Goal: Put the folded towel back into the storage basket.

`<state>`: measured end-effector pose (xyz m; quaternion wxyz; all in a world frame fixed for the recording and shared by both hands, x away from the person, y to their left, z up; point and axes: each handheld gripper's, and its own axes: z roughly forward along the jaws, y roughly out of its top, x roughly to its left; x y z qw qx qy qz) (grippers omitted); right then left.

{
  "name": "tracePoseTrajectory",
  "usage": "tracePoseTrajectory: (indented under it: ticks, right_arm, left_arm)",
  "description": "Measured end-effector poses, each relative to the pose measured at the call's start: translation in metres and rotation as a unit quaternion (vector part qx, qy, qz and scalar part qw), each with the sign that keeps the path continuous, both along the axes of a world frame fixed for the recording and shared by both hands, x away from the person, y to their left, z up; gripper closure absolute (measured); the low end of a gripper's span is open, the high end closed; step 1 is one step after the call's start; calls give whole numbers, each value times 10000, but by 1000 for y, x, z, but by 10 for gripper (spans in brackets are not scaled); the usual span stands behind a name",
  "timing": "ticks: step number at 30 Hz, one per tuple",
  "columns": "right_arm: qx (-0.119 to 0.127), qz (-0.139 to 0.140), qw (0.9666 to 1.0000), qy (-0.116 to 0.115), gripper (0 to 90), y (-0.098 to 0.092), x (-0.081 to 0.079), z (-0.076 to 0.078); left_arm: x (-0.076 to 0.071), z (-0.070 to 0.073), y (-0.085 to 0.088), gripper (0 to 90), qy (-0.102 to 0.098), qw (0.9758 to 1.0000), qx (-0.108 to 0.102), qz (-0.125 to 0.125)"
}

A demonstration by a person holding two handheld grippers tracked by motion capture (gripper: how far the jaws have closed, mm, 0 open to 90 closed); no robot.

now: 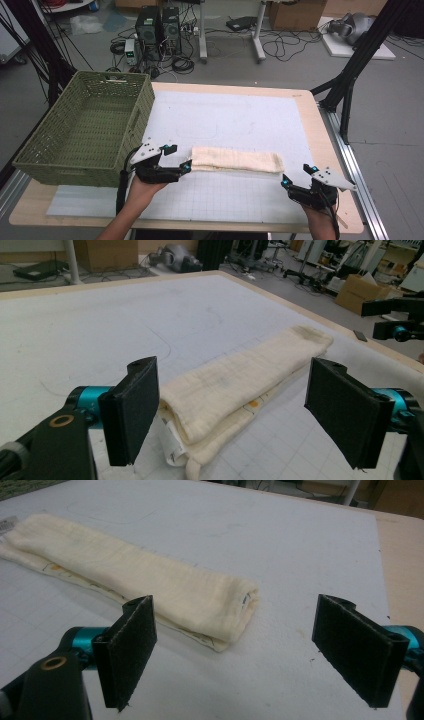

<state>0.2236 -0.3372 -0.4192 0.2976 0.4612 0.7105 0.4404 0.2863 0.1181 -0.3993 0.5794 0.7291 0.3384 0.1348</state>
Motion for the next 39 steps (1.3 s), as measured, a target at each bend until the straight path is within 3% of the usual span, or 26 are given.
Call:
tracePoseTrajectory:
  ticks: [2,14,18,20,26,39]
  right_arm:
    - [33,-17,10000,11,165,0,0,0]
    - [70,-57,10000,-18,165,-4,-3,0]
    - [42,-31,10000,-17,165,-2,-3,0]
    - [40,-14,10000,-12,165,-2,-3,-1]
    - [19,-22,10000,4,165,-3,-3,-1]
    - [33,-22,10000,9,165,-4,-4,-2]
  left_arm:
    - [6,0,-4,228,125,9999,31,-19]
    - [27,-13,-17,248,374,9987,299,160]
    - [35,-21,-20,312,555,9964,532,369]
    - [39,-24,-21,316,656,9954,541,437]
    - [48,-35,-28,342,929,9922,691,454]
    - [53,-50,-37,378,1068,9854,1284,331]
